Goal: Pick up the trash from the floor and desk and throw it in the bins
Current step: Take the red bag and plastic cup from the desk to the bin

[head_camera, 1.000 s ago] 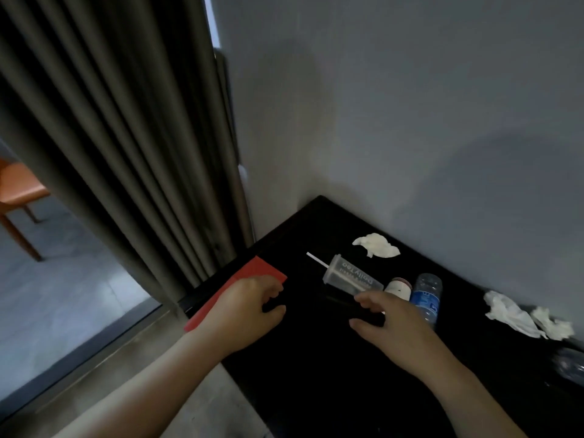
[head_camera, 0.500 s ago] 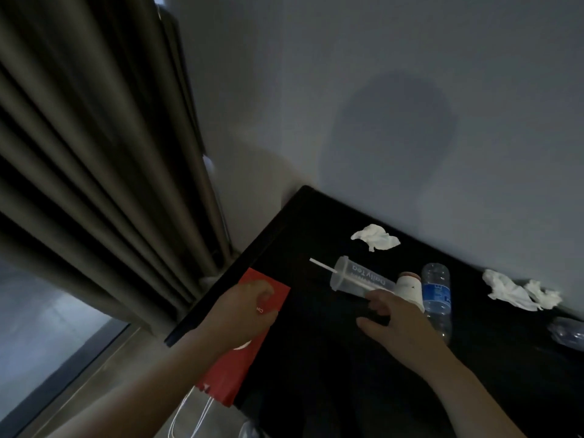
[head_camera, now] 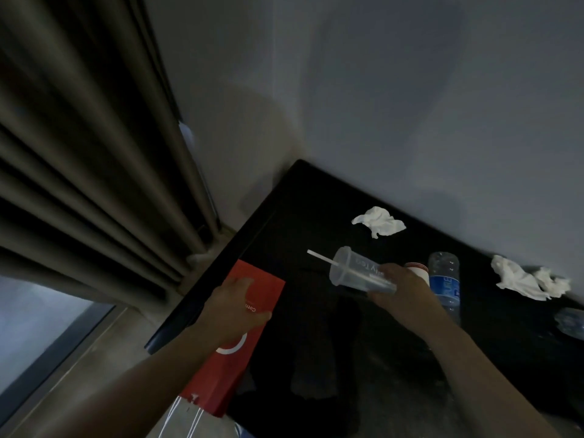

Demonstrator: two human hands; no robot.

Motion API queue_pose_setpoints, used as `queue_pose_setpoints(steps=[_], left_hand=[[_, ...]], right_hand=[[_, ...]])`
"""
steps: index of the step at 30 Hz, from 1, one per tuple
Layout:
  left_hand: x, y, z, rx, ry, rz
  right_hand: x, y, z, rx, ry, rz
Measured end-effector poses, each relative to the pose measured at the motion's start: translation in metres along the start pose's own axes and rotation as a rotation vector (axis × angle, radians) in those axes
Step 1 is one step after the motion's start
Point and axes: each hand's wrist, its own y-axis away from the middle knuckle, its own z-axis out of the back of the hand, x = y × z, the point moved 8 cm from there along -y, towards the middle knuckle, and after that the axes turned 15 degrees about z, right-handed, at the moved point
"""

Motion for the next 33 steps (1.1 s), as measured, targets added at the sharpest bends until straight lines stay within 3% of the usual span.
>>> queue_pose_setpoints(steps=[5,12,17,33], left_hand=[[0.007,-0.020,-0.017,0.036,-0.016,0.043],[0.031,-0.041,-0.040,0.002,-0.229,0.144],[0.034,-0.046,-0.048,-0.058,-0.218,0.167],[0.005,-0.054,-0.071,-0.083,-0.250,0.028]], right_hand=[[-0.018,-0.031,-0.007,0.052,0.076,0.017],[-0.036,-0.052,-0.030,0.163,0.109,-0.028],[-0.043,-0.055,-0.038,0.168,0.160,-0.012],[-0.065,-0.056,-0.064,0.180,0.034,-0.014]])
